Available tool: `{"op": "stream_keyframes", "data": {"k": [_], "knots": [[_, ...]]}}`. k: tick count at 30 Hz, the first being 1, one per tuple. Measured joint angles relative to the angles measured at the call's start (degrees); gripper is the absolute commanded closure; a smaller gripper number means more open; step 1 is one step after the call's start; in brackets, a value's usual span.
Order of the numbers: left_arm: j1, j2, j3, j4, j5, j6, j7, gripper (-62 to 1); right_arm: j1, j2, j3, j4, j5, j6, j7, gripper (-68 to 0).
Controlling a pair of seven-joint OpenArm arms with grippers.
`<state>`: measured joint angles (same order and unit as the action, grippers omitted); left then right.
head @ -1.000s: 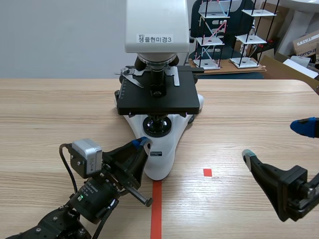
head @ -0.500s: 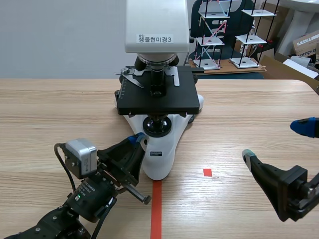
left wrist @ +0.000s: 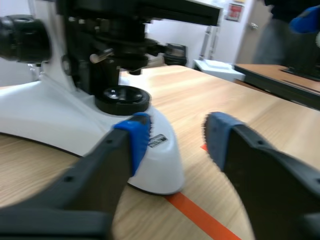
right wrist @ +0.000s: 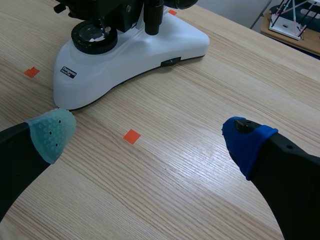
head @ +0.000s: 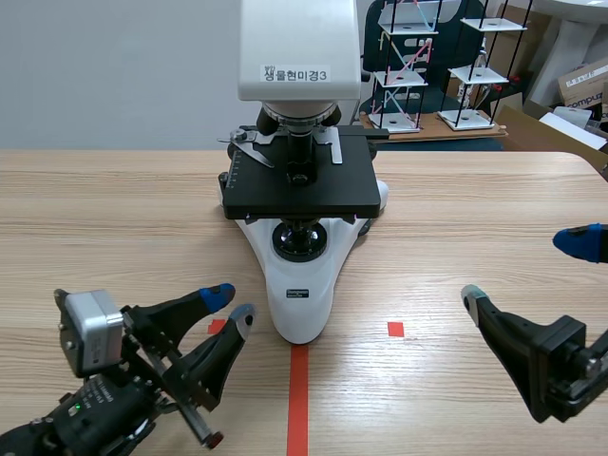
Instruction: Return to the home posture
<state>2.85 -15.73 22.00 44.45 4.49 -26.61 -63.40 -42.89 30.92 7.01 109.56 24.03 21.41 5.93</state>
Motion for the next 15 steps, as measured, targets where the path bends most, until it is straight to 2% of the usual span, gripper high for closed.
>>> {"op": "stream_keyframes", "data": {"k": [2, 4, 6, 9, 12, 15], "knots": [[2.49, -3.04, 0.0, 5.31, 0.0, -0.79, 2.78, -46.0, 0.0, 0.0, 0.0, 0.0, 0.0, 0.0, 0.0, -65.7], [5.14, -6.25, 0.0, 11.15, -0.42, -1.79, 7.34, -51.7, 0.0, 0.0, 0.0, 0.0, 0.0, 0.0, 0.0, -65.7], [8.04, -9.46, -0.02, 17.29, -2.27, -1.77, 13.18, -54.6, 0.0, 0.0, 0.0, 0.0, 0.0, 0.0, 0.0, -65.7], [13.4, -13.92, -1.38, 26.73, -7.13, -1.75, 19.85, -57.8, 0.0, 0.0, 0.0, 0.0, 0.02, 0.0, -0.02, -65.7], [19.76, -17.75, -5.55, 36.3, -10.67, -1.75, 24.28, -62.3, 0.0, 0.0, 0.0, 0.0, 0.02, 0.0, -0.02, -65.7], [26.08, -20.81, -11.21, 45.57, -13.25, -1.73, 29.27, -62.3, 0.0, 0.0, 0.0, 0.0, 0.02, 0.0, -0.02, -65.7]]}}
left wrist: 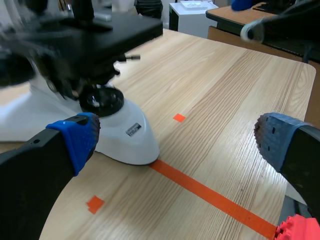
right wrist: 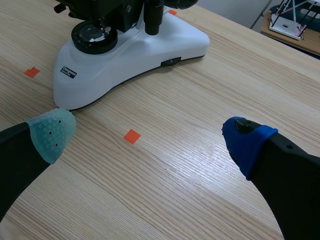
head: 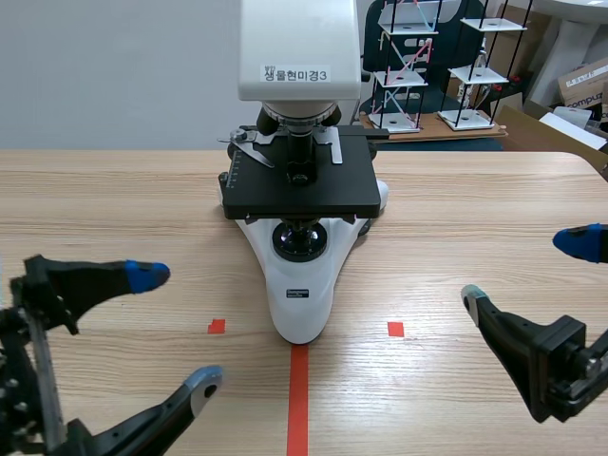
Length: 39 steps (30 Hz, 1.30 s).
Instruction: Return to the home posture
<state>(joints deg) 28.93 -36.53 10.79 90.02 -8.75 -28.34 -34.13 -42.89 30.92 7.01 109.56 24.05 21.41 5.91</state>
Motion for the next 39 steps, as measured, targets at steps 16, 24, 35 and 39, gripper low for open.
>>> {"op": "stream_keyframes", "data": {"k": [16, 24, 35, 39], "knots": [[14.84, -0.26, -12.68, 16.44, -0.55, 3.85, 6.47, -62.3, 0.0, 0.0, 0.0, 0.0, -0.02, 0.0, 0.02, -65.7], [14.05, -0.11, -12.59, 15.74, 0.61, 3.67, 6.45, -62.3, 0.0, 0.0, 0.0, 0.0, -0.02, 0.0, 0.02, -65.7], [14.08, -0.11, -12.59, 15.72, 1.62, 3.65, 6.47, -62.3, 0.0, 0.0, 0.0, 0.0, -0.02, 0.0, 0.02, -65.7], [14.08, -0.11, -12.59, 15.72, 1.62, 3.65, 6.47, -62.3, 0.0, 0.0, 0.0, 0.0, -0.02, 0.0, 0.02, -65.7]]}}
